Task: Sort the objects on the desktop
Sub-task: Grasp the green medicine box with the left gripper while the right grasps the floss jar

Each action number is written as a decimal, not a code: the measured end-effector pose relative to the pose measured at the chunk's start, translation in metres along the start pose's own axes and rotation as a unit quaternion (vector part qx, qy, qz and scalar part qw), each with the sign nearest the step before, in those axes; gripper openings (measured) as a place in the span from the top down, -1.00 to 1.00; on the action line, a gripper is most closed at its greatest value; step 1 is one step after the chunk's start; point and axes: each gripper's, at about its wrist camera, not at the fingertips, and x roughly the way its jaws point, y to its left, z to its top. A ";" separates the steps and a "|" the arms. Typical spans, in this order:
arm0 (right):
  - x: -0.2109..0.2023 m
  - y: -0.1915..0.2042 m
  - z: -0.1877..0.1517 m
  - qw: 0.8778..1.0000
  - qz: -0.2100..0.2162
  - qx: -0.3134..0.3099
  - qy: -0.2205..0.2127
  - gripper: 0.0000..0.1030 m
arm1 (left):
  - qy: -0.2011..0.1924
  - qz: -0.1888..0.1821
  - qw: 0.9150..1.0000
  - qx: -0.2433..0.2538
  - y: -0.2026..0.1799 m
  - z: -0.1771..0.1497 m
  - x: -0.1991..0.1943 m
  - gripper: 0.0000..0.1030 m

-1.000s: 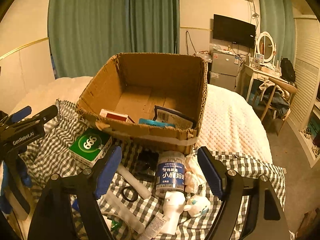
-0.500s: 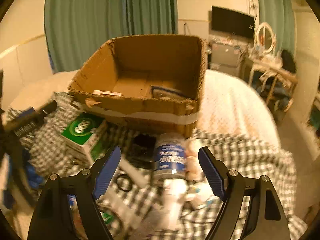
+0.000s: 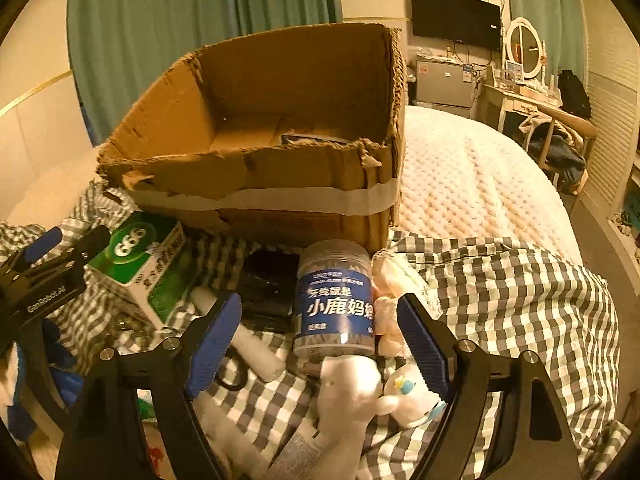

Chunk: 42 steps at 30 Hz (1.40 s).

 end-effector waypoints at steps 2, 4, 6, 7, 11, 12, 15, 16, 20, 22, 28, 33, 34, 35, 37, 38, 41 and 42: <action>0.007 0.000 0.000 1.000 -0.009 -0.002 0.006 -0.56 | 0.005 -0.007 1.000 -0.005 -0.003 -0.001 0.003 -1.00; 0.015 -0.001 -0.002 1.000 -0.017 -0.003 0.014 -0.56 | 0.015 -0.011 1.000 -0.006 -0.007 -0.004 0.009 -1.00; 0.020 -0.001 -0.002 1.000 -0.021 -0.003 0.020 -0.56 | 0.017 -0.005 1.000 0.002 -0.012 -0.008 0.012 -1.00; 0.024 -0.001 -0.002 1.000 -0.021 -0.002 0.022 -0.56 | 0.015 -0.008 1.000 0.009 -0.015 -0.009 0.013 -1.00; 0.035 0.001 -0.001 0.999 -0.022 -0.003 0.026 -0.56 | 0.017 -0.009 0.999 0.037 -0.028 -0.014 0.020 -1.00; 0.039 0.001 -0.001 0.999 -0.023 -0.003 0.029 -0.56 | 0.018 -0.013 0.999 0.037 -0.029 -0.015 0.022 -1.00; 0.047 -0.001 -0.003 0.999 -0.024 0.000 0.039 -0.56 | 0.018 -0.025 0.999 0.033 -0.029 -0.015 0.028 -1.00; 0.050 -0.002 -0.004 0.999 -0.024 0.001 0.042 -0.56 | 0.020 -0.031 0.999 0.031 -0.029 -0.016 0.031 -1.00; 0.057 -0.004 -0.004 0.999 -0.024 0.008 0.046 -0.56 | 0.013 -0.031 0.999 0.015 -0.024 -0.012 0.027 -1.00; 0.059 -0.005 -0.004 0.999 -0.022 0.012 0.047 -0.56 | 0.009 -0.038 0.999 0.009 -0.024 -0.010 0.024 -1.00; 0.073 -0.009 -0.006 0.997 -0.019 0.027 0.066 -0.56 | 0.060 -0.032 0.997 0.033 -0.032 -0.019 0.048 -1.00; 0.080 -0.015 -0.010 0.996 -0.005 0.044 0.083 -0.56 | 0.097 -0.016 0.995 0.005 -0.020 -0.022 0.064 -1.00; 0.080 -0.016 -0.009 0.995 -0.002 0.048 0.085 -0.56 | 0.100 -0.017 0.995 0.002 -0.018 -0.023 0.065 -1.00; 0.080 -0.017 -0.010 0.995 0.002 0.051 0.087 -0.56 | 0.102 -0.018 0.995 0.002 -0.017 -0.023 0.066 -1.00; 0.080 -0.017 -0.011 0.995 0.004 0.051 0.089 -0.50 | 0.101 -0.017 0.995 0.009 -0.018 -0.023 0.064 -0.85; 0.079 -0.016 -0.012 0.995 0.007 0.050 0.091 -0.46 | 0.102 -0.019 0.994 0.017 -0.020 -0.023 0.063 -0.79; 0.077 -0.016 -0.014 0.994 0.012 0.053 0.098 -0.33 | 0.098 -0.012 0.994 0.042 -0.028 -0.023 0.060 -0.56; 0.077 -0.016 -0.014 0.994 0.013 0.053 0.099 -0.31 | 0.096 -0.010 0.994 0.045 -0.028 -0.023 0.059 -0.54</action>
